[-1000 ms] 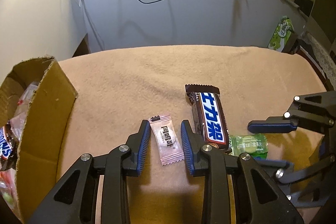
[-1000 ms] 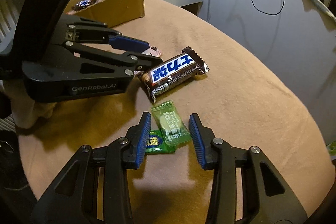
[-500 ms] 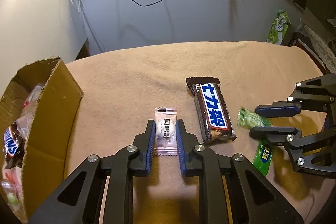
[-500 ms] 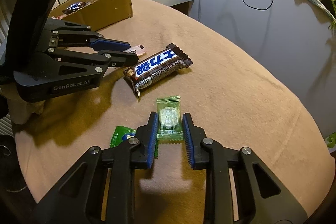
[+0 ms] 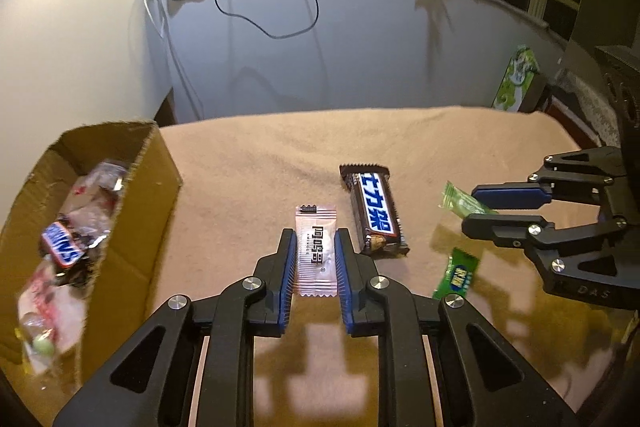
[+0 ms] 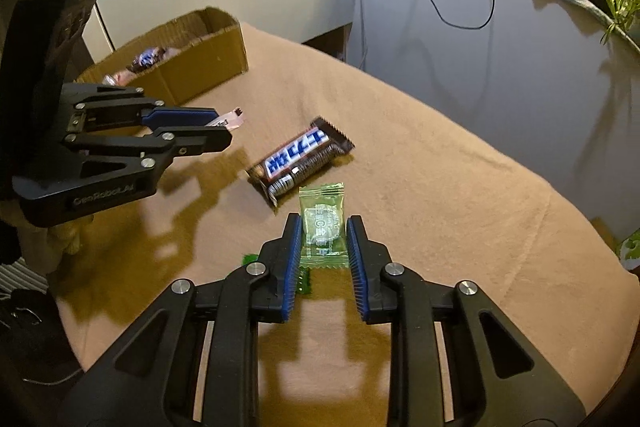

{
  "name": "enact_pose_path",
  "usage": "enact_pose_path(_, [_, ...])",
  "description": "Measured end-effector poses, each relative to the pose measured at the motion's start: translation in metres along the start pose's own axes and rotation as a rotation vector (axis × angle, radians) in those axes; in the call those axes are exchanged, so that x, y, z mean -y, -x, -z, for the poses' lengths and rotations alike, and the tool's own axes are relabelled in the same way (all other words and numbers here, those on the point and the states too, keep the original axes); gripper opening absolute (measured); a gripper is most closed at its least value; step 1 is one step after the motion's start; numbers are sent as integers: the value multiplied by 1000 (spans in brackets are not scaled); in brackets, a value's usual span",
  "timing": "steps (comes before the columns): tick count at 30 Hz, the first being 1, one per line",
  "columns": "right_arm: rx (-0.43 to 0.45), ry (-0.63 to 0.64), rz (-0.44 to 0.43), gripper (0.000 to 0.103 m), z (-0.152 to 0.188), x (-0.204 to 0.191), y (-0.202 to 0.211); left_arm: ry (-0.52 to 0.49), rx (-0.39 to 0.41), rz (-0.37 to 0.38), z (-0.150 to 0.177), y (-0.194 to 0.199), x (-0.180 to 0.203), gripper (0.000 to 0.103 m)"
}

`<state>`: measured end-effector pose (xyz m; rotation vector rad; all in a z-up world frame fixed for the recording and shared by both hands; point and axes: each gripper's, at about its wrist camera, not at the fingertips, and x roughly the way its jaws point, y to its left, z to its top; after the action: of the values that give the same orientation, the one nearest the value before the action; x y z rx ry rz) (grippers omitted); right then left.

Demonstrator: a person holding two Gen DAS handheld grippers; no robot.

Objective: Organize snacks
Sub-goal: 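Carry the green and pink candies into the box and open both tools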

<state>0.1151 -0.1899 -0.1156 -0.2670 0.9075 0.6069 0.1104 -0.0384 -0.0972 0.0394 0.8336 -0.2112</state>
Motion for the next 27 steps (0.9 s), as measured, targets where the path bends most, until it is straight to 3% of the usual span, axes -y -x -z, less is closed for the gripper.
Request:
enact_pose_path(11, [79, 17, -22, 24, -32, -32, 30, 47, 91, -12, 9, 55, -27, 18])
enact_pose_path(27, [134, 88, -120, 24, -94, -109, 21, 139, 165, -97, 36, 112, -90, 18])
